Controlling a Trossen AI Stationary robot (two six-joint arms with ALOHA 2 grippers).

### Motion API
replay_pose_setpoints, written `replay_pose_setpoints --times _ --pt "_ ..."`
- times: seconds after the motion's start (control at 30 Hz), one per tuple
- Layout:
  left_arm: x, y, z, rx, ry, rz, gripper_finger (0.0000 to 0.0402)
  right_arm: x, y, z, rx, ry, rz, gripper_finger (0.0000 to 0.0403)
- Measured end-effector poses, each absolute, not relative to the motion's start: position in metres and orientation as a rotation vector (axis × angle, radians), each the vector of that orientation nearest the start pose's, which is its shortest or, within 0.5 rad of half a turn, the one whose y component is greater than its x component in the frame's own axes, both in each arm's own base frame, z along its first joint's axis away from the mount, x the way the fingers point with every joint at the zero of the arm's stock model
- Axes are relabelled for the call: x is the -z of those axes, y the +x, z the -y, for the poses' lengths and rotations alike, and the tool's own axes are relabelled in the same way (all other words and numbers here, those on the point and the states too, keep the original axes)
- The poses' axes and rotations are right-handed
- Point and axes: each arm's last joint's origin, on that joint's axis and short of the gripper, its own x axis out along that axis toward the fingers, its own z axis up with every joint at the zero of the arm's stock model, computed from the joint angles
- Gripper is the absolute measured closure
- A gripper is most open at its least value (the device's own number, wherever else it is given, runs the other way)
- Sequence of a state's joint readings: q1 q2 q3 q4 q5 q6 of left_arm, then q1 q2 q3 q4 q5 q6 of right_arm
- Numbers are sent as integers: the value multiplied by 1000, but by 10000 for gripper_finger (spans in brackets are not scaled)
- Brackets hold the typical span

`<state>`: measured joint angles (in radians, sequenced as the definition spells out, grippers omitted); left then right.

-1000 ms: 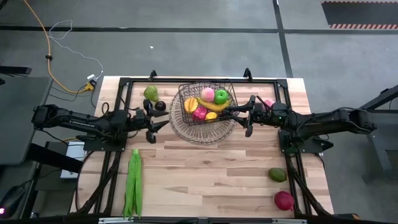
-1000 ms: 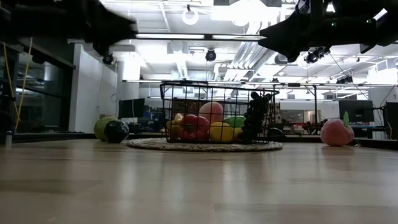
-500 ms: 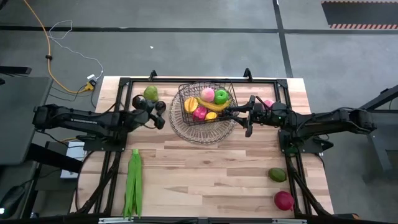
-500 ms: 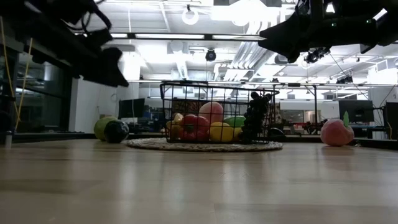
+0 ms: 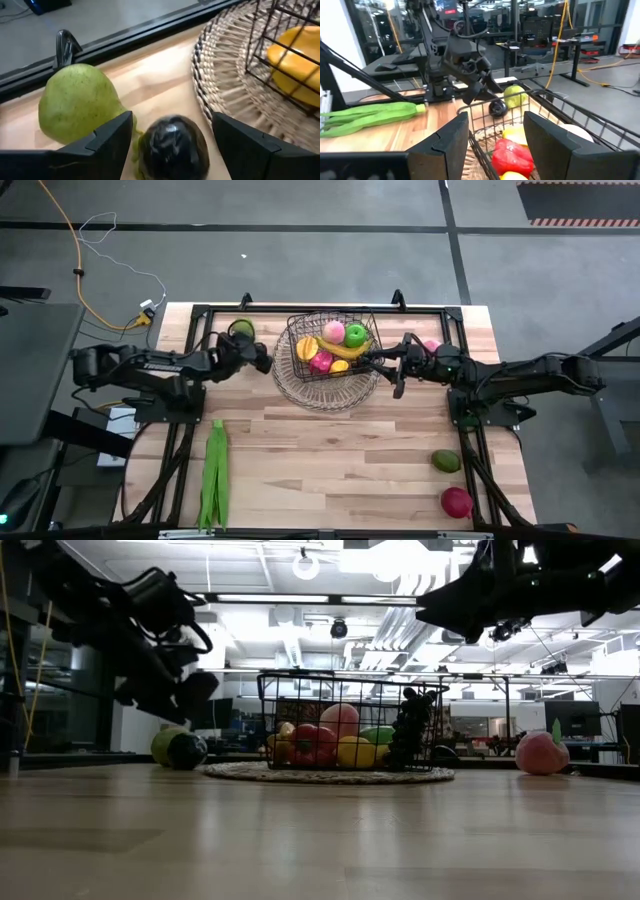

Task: Build produce basket
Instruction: Put the black plum into the wire basket

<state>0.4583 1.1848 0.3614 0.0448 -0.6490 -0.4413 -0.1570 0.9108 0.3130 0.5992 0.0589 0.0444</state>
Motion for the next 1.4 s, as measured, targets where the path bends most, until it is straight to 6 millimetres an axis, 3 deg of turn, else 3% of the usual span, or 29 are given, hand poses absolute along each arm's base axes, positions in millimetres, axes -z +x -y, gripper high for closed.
replay_pose_setpoints --times 0.57,0.93,1.23,1.4 --pt "-115 168 -123 -1240 -329 -690 139 -222 188 32 219 47 -12 222" --pt "-113 168 -124 -1244 -329 -701 141 -222 188 32 219 47 -12 222" --pt "-113 168 -124 -1240 -323 -707 192 -222 188 32 219 46 -12 222" --pt "-114 168 -124 -1235 -314 -713 198 -222 188 32 219 45 -12 222"
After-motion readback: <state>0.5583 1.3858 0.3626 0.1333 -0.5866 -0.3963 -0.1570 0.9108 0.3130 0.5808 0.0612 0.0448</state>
